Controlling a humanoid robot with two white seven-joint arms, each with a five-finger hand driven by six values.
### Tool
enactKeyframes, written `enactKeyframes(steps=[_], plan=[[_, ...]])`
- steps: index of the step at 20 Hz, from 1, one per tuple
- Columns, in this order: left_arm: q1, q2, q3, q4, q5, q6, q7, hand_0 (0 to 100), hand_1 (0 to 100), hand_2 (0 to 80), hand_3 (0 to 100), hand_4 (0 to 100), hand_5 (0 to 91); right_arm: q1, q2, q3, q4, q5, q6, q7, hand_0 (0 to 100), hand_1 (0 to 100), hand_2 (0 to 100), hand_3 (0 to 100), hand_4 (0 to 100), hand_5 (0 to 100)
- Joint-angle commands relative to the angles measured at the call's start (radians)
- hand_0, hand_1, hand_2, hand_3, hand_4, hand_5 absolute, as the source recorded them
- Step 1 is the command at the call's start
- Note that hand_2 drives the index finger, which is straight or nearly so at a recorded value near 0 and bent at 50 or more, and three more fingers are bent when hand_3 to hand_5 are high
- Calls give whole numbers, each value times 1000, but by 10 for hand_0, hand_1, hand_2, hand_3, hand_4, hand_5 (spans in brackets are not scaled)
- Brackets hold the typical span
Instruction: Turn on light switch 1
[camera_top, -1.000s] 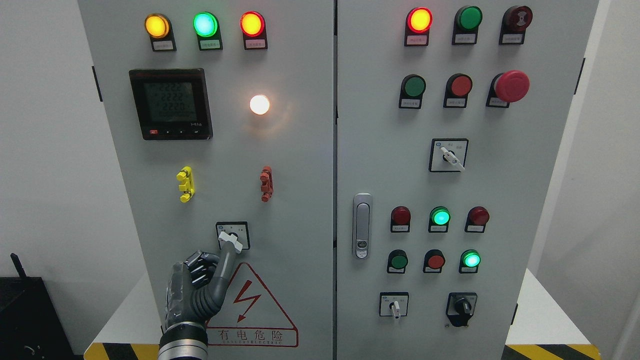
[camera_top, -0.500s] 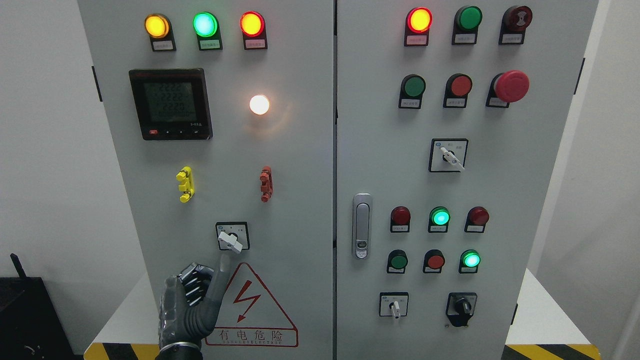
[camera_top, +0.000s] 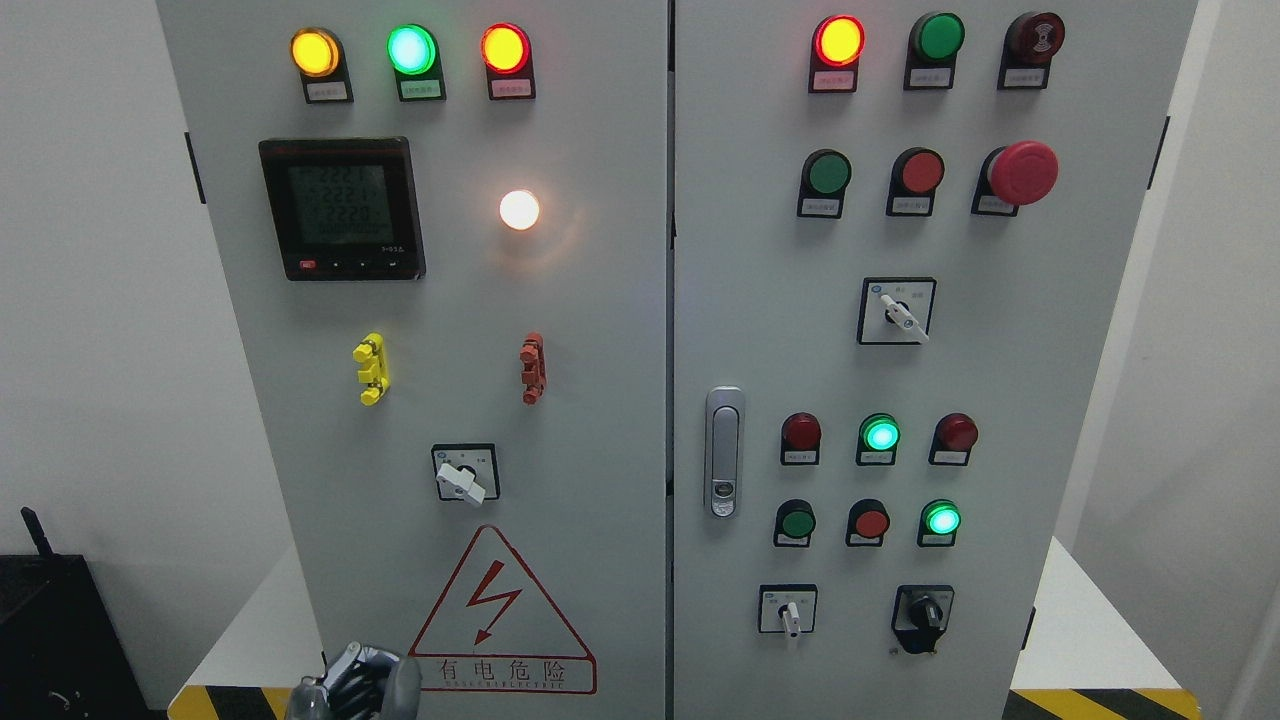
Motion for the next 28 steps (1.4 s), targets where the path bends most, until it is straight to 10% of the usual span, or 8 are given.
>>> enactKeyframes(steps=[1,7,16,28], plan=[[209,87,90,128,85,-88,-36,0,118,418,713,830,508,0,0,0,0,-25,1,0,0,0,0,0,0,0],[382,186,86,370,237,-137,-100,14,29,274,492,538,117,0,0,0,0,-25,1,0,0,0,0,0,0,0],[441,208,78,875,226,-134,-344,25,0,81,203,303,0,0,0,0,0,-25,1,0,0,0,0,0,0,0],[56,166,-181,1758,216,24,-344,0,0,0,0,63,0,0,0,0,0,-25,1,0,0,0,0,0,0,0]])
